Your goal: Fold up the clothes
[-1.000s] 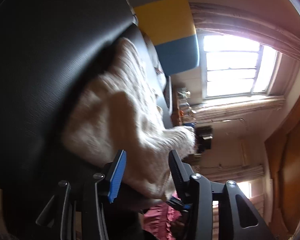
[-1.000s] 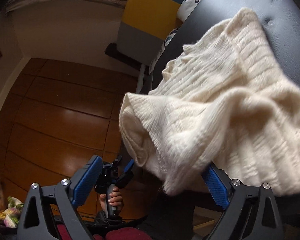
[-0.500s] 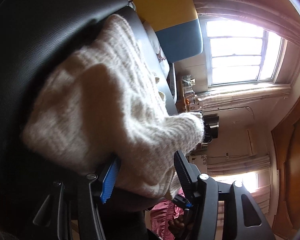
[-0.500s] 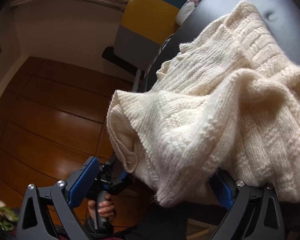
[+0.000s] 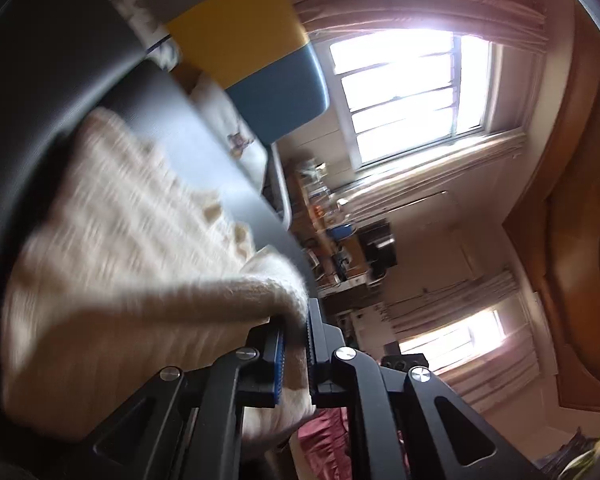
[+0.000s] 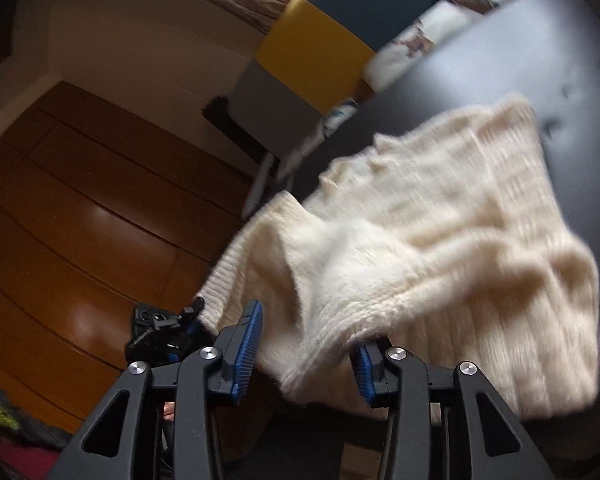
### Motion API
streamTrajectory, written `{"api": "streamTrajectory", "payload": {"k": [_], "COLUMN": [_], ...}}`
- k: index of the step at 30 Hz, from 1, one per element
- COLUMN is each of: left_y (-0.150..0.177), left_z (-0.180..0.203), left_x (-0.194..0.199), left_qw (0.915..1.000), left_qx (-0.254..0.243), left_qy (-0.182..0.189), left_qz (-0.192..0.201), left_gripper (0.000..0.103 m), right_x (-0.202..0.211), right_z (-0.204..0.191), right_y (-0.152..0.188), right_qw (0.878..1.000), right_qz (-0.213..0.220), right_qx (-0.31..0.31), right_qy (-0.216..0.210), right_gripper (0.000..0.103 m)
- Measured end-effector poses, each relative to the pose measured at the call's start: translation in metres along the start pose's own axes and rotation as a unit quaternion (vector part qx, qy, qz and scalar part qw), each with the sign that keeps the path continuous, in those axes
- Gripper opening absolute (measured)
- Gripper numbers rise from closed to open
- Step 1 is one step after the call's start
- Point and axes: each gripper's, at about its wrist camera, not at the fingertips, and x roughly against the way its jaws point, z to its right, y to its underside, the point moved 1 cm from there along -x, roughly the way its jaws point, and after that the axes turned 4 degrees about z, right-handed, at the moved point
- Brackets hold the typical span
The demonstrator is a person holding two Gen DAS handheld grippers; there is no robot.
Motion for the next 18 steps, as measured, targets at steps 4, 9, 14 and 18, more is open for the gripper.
{"api": "streamTrajectory", "payload": {"k": [4, 9, 14, 18], "left_y": [-0.045, -0.079, -0.085, -0.092], "left_z": [-0.013, -0.06, -0.063, -0.041], "left_x": [-0.025, -0.046, -0.032, -0.039], "left_qw": [0.9987, 0.9858, 0.9822, 0.9751], "left_qx": [0.028, 0.111, 0.065, -0.047], "left_qy": [-0.027, -0.119, -0.17, -0.214], "left_qz": [0.033, 0.04, 0.048, 0.037], "left_gripper": [0.007, 0.023, 0.025, 0.029], "right_x": [-0.019, -0.024, -0.028, -0.021], "right_z": [0.004, 0.036, 0.069, 0.071], "right_y": [-0.048, -0.068, -0.086, -0.09], "right_qw": [1.0, 0.998, 0.994, 0.989], "right_qz": [0.023, 0.043, 0.062, 0.068], "right_qx": [0.018, -0.004, -0.028, 0.016], "right_qy": [0.011, 0.05, 0.09, 0.132], "right_gripper": [0.044, 0.044, 0.072, 0.1]}}
